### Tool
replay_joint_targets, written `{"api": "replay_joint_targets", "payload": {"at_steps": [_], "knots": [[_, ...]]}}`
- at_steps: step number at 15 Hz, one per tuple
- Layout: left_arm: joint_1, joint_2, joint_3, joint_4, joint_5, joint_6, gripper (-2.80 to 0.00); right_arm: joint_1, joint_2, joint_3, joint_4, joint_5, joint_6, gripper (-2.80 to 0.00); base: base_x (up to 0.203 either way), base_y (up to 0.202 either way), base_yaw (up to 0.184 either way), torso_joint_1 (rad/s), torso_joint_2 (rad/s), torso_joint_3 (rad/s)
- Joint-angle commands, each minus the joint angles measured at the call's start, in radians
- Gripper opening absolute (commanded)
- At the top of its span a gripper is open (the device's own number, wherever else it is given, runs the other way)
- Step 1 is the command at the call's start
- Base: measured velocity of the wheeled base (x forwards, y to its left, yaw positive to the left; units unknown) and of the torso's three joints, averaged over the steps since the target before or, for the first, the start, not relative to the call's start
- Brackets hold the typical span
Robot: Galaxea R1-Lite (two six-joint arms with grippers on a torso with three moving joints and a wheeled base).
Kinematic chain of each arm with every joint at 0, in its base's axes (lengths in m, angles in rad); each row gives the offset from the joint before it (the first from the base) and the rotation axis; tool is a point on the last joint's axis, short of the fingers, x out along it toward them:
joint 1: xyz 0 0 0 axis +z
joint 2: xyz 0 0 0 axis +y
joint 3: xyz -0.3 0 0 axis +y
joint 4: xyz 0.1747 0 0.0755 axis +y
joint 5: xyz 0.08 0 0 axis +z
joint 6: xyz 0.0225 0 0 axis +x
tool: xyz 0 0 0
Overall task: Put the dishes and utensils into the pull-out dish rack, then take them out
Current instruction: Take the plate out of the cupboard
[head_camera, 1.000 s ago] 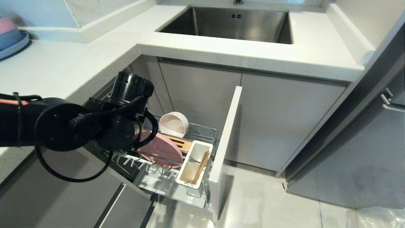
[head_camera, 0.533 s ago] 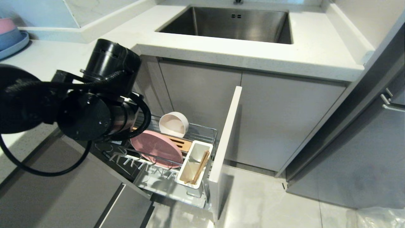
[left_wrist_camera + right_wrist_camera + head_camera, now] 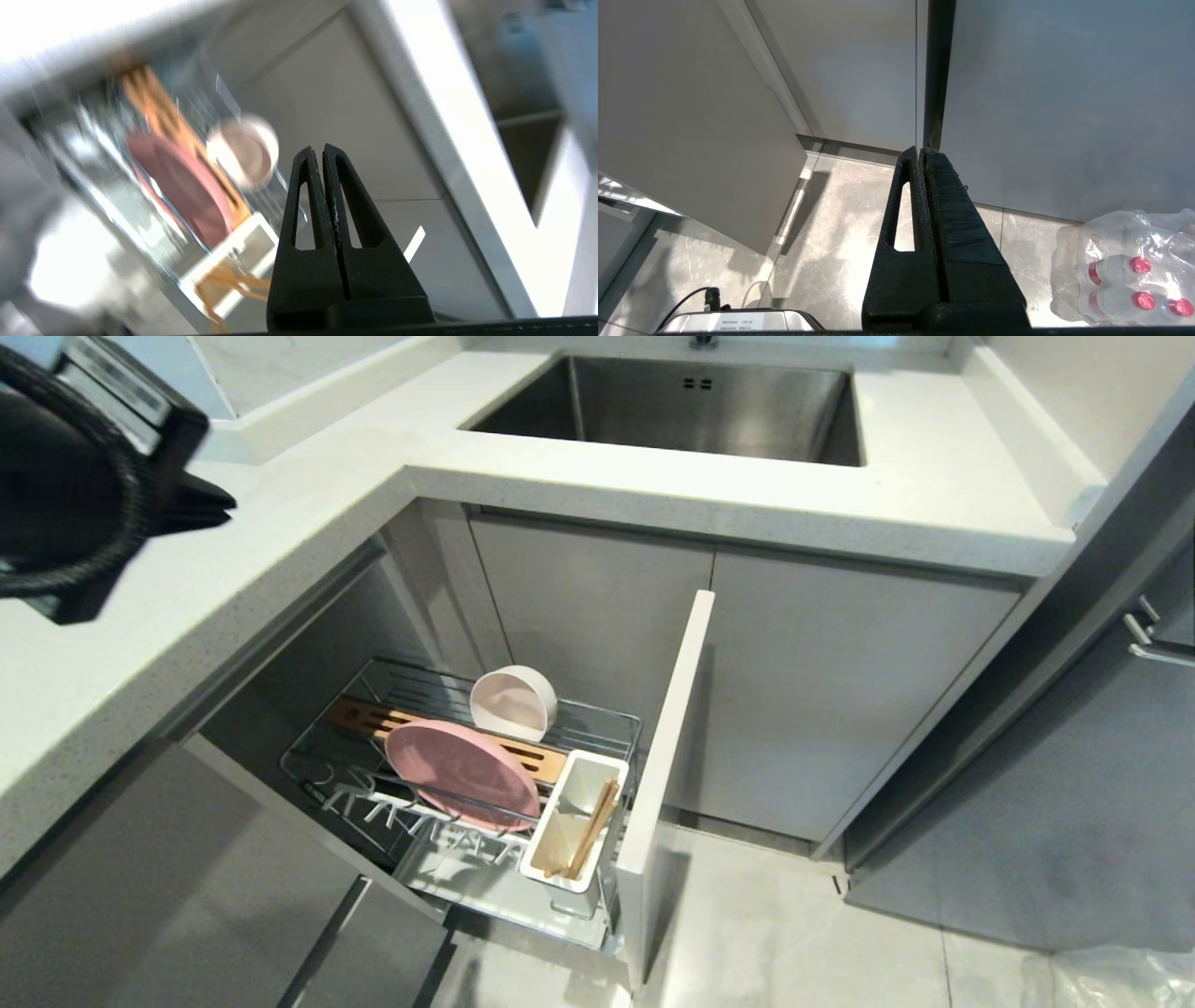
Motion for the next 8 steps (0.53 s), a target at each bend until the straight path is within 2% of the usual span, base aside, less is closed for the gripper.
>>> {"api": "replay_joint_targets", "payload": {"at_steps": [1, 3, 4, 6, 8], "knots": [[0.041, -0.107, -0.033, 0.002, 0.003, 0.16, -2.8, 0.0, 0.001, 0.002, 0.0, 0.0, 0.001, -2.8, 0.0, 0.0, 0.0, 0.0, 0.0, 0.0], [0.139, -0.177, -0.057, 0.0, -0.034, 0.305, -2.8, 0.0, 0.001, 0.002, 0.0, 0.0, 0.001, -2.8, 0.0, 0.0, 0.0, 0.0, 0.0, 0.0], [0.208, -0.225, -0.063, 0.001, -0.096, 0.375, -2.8, 0.0, 0.001, 0.002, 0.0, 0.0, 0.001, -2.8, 0.0, 0.0, 0.0, 0.0, 0.0, 0.0], [0.336, -0.331, -0.061, 0.006, -0.297, 0.507, -2.8, 0.0, 0.001, 0.002, 0.0, 0.0, 0.001, -2.8, 0.0, 0.0, 0.0, 0.0, 0.0, 0.0], [0.468, -0.443, -0.015, 0.026, -0.467, 0.607, -2.8, 0.0, 0.001, 0.002, 0.0, 0.0, 0.001, -2.8, 0.0, 0.0, 0.0, 0.0, 0.0, 0.0]]}}
